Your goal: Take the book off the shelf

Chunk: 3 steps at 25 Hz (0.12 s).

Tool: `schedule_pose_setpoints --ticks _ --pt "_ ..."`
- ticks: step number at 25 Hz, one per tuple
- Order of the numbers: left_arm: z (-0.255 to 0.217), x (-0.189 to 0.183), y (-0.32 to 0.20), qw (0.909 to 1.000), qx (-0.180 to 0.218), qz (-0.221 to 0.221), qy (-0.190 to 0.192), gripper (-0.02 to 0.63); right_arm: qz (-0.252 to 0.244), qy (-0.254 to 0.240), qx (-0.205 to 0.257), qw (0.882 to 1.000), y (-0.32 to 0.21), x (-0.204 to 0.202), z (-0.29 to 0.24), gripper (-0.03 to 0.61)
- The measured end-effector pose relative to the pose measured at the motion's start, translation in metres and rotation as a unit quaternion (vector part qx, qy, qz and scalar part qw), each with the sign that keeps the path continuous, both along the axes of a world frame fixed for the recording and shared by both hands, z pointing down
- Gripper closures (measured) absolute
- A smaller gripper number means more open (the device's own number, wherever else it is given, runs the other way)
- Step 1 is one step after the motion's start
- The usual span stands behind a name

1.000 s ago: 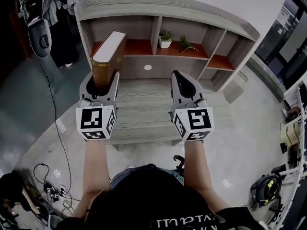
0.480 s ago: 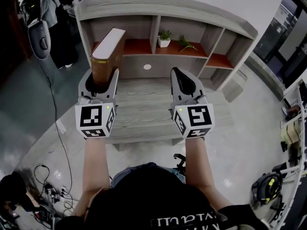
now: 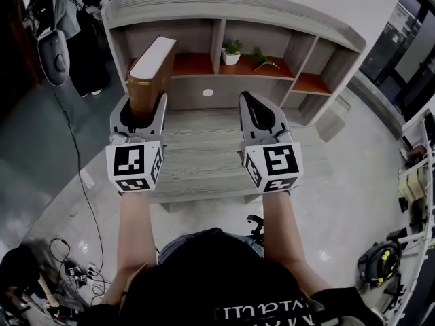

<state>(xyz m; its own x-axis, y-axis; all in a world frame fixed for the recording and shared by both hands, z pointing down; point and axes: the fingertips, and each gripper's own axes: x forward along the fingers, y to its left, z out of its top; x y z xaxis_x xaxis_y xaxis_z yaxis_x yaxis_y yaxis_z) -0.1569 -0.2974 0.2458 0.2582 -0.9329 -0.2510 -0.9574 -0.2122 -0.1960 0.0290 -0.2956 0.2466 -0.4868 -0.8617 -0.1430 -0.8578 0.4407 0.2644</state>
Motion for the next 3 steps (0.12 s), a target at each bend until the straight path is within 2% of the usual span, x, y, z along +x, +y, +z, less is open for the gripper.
schedule_pose_setpoints --ticks 3 --pt "0.0004 -0.0002 -0.0027 1.0 0.0 -0.001 -0.001 0.382 0.001 0.001 -0.001 1.0 -0.0031 0.0002 0.001 0.565"
